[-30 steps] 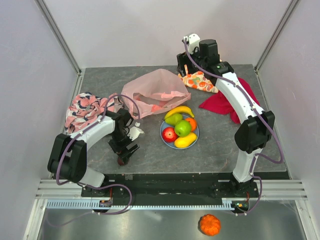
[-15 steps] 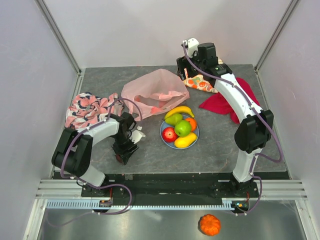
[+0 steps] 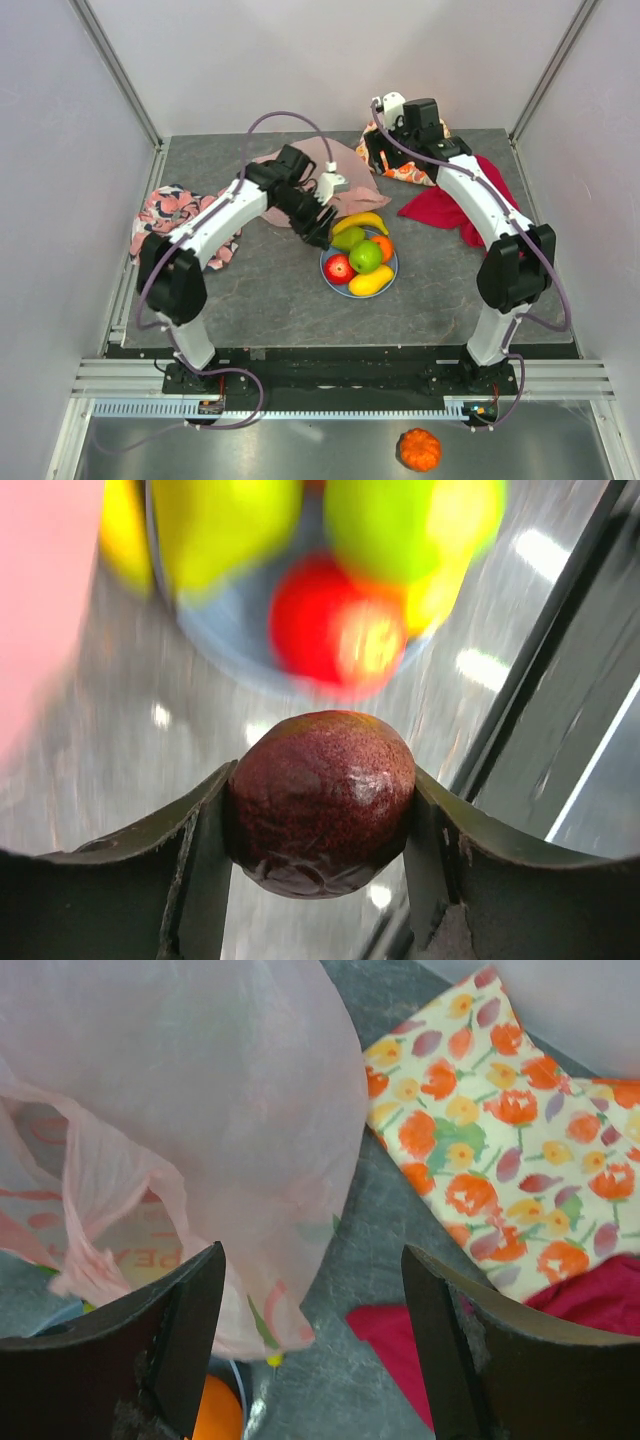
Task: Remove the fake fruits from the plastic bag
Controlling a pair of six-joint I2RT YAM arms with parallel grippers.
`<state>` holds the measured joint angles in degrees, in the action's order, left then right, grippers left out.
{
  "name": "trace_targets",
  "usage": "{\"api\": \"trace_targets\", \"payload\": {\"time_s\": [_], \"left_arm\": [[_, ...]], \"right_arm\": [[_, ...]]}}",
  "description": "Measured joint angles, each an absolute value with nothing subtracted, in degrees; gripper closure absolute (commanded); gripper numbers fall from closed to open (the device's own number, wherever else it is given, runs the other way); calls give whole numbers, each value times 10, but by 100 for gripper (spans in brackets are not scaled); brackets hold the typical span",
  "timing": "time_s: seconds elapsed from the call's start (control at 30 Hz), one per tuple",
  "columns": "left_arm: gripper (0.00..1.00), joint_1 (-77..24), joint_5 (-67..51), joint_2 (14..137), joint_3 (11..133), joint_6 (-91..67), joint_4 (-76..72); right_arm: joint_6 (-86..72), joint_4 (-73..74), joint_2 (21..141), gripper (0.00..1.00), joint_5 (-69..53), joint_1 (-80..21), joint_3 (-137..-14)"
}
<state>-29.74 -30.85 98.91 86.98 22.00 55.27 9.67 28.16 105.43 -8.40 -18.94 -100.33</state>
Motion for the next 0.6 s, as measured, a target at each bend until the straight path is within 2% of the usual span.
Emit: {"api": "trace_targets", "payload": {"time_s": [0.27,0.47,0.6], "left_arm": [[68,-322,-347,1160,967,109,449],[68,-319,-349,1185,948,62,398],[60,-319,-349,1183,935,43,370]], "right_arm": [[137,325,968,21,-61,-158,-913],[146,359,924,21,-47,-124,-865],[148,367,923,21,-46,-124,-854]]}}
